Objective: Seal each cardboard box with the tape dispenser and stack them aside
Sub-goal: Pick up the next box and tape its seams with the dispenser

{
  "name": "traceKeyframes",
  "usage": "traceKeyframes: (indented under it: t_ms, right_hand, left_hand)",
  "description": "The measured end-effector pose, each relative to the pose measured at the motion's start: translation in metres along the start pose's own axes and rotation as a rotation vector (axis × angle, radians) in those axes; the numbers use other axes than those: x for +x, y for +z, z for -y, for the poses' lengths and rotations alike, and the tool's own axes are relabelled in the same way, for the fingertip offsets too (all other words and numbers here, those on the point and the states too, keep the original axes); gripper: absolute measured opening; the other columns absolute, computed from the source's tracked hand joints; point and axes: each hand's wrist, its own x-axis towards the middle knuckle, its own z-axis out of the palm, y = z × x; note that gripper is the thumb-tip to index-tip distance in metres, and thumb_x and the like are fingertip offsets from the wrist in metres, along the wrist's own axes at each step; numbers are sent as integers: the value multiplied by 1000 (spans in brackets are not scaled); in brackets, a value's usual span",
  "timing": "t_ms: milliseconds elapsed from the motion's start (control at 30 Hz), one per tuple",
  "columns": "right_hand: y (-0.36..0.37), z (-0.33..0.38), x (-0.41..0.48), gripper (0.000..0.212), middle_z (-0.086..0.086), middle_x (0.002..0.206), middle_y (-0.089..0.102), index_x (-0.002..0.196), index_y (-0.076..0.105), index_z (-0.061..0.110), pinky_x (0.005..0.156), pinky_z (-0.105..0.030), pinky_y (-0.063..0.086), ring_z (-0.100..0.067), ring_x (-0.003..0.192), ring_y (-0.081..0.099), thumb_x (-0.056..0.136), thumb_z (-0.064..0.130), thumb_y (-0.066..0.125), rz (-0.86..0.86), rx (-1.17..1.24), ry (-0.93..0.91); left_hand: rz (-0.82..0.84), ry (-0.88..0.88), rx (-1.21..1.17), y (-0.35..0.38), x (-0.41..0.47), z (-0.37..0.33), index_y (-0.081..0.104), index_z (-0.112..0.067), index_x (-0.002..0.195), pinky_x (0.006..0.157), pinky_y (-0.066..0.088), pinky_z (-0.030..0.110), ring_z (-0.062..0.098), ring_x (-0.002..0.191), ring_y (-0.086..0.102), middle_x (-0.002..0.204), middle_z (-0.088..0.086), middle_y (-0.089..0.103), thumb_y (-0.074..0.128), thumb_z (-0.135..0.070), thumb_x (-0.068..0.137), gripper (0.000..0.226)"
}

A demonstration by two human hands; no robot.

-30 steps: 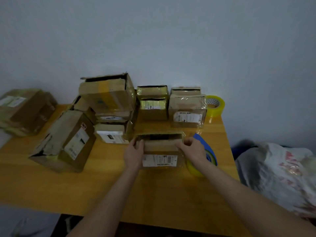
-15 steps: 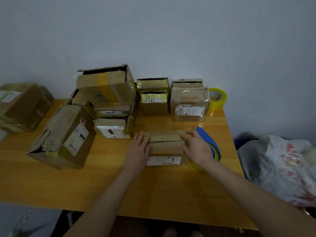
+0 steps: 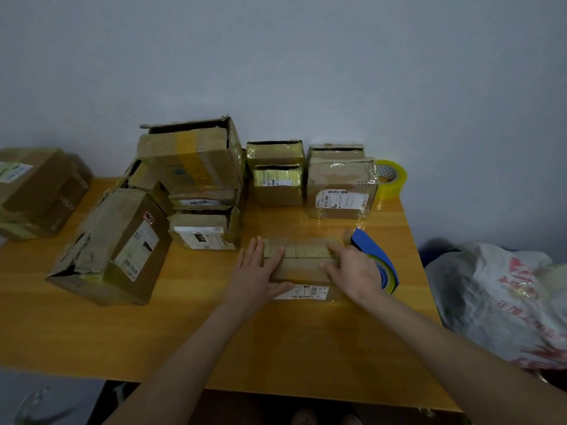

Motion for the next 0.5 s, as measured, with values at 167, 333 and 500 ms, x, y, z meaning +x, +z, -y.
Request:
traceKeyframes:
  t_ms: [167,333,500]
  right_hand:
    - [-12,-14,12,34,1,105,65,121,56,31,75,-38,56,-22,94,65,92,49,57,102,214,85]
    - [-25,-64,25,54,-11,121,58,128,49,15,87,-42,52,-29,108,58,90,51,59,70,60,406]
    - [-7,-95,26,34,-5,72,57,78,51,14,55,-29,42,-21,68,58,89,43,65,302,-6,540]
  left_hand:
    - [-1,36,-50,-4,6,-8,2,-22,153,115,-5,31,23,147,-9,160,10,-9,44,-57,91,83]
    - [-22,64,-66,-2,3,-4,4,-22,153,115,-3,29,21,147,-9,160,8,-9,44,-54,92,79]
    - [-46,91,-90,-1,5,2,8,-23,152,118,4,30,19,147,-5,159,4,-5,48,-51,92,77]
